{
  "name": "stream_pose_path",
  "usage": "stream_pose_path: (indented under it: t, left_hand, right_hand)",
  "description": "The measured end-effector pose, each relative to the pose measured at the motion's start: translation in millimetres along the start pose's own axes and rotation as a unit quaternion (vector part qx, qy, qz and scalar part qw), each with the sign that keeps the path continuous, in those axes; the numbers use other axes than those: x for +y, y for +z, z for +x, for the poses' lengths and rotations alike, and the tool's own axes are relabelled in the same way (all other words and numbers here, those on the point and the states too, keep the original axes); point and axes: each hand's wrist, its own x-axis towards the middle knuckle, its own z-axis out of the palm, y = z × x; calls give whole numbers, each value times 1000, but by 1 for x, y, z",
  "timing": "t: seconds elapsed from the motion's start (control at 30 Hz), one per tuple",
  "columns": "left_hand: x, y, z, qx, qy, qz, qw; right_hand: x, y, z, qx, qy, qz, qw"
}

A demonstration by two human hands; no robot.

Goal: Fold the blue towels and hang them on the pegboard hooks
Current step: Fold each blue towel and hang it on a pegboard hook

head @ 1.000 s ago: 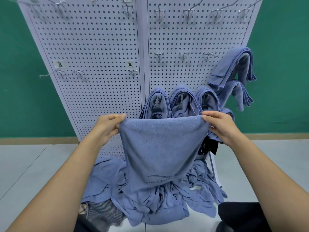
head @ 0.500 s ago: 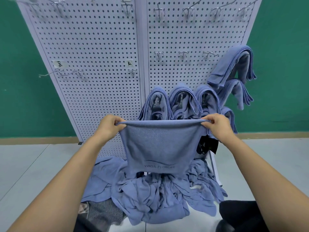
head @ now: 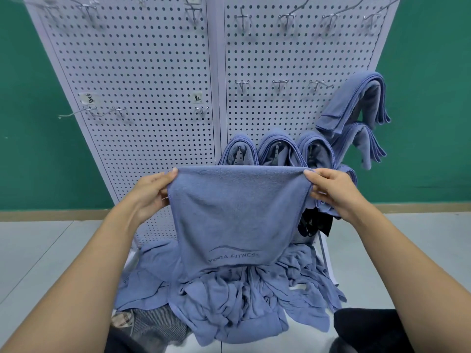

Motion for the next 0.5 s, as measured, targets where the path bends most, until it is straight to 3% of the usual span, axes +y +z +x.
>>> stream_pose_path:
  t: [0.1, 0.17, 0.33, 0.5]
  left_hand:
    - [-3, 7, -3, 21, -110, -59, 992]
    - [-8, 17, -4, 36, -132, -66, 988]
    - [-7, 55, -14, 42, -79, -99, 991]
    - [-7, 91, -35, 17, 9, -51, 999]
  right_hand:
    - [3, 10, 0, 19, 97, 81, 992]
    - [5, 20, 0, 45, 120, 109, 986]
    - [-2, 46, -6, 22, 95, 122, 988]
    - [-18, 77, -22, -14, 17, 62, 998]
